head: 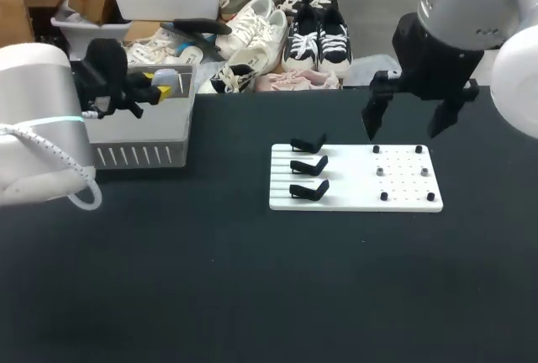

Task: Pick up each earbud case from the left stands, insert the matching earbuds, close the lid, and place the case in the box.

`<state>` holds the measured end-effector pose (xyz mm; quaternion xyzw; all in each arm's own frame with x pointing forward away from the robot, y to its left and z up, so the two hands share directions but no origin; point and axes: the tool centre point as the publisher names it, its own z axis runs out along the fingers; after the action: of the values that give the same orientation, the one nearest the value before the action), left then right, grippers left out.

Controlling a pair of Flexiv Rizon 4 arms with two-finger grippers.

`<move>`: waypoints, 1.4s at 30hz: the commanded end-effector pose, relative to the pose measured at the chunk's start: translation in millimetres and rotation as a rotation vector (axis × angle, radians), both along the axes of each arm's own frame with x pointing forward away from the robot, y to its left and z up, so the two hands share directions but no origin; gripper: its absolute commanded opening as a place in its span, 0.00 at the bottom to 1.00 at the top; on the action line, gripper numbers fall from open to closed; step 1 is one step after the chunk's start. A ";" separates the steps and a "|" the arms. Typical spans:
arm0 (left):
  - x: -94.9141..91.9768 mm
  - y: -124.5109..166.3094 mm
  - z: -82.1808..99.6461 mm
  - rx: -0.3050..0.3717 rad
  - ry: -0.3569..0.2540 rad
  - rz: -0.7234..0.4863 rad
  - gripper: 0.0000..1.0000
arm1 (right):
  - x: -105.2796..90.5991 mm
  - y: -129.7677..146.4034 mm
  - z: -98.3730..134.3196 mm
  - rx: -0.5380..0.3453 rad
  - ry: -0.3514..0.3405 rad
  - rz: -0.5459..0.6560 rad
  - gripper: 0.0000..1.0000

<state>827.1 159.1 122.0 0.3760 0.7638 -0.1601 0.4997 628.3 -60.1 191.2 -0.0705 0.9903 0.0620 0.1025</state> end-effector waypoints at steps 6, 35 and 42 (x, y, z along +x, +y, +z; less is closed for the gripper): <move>-7.4 46.3 -28.0 0.034 -0.071 0.344 0.00 | -2.9 -0.6 -0.2 0.000 -0.006 -0.004 1.00; -38.6 -46.6 34.2 -0.037 -0.185 0.094 1.00 | -2.9 -0.6 -0.2 0.000 -0.006 -0.004 1.00; -79.7 -120.2 45.0 -0.122 -0.143 -0.094 1.00 | -2.9 -0.6 -0.2 0.000 -0.006 -0.004 1.00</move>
<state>759.7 52.3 168.3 0.4194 0.6990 -0.2263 0.5333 628.2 -60.1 191.2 -0.0704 0.9903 0.0620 0.1026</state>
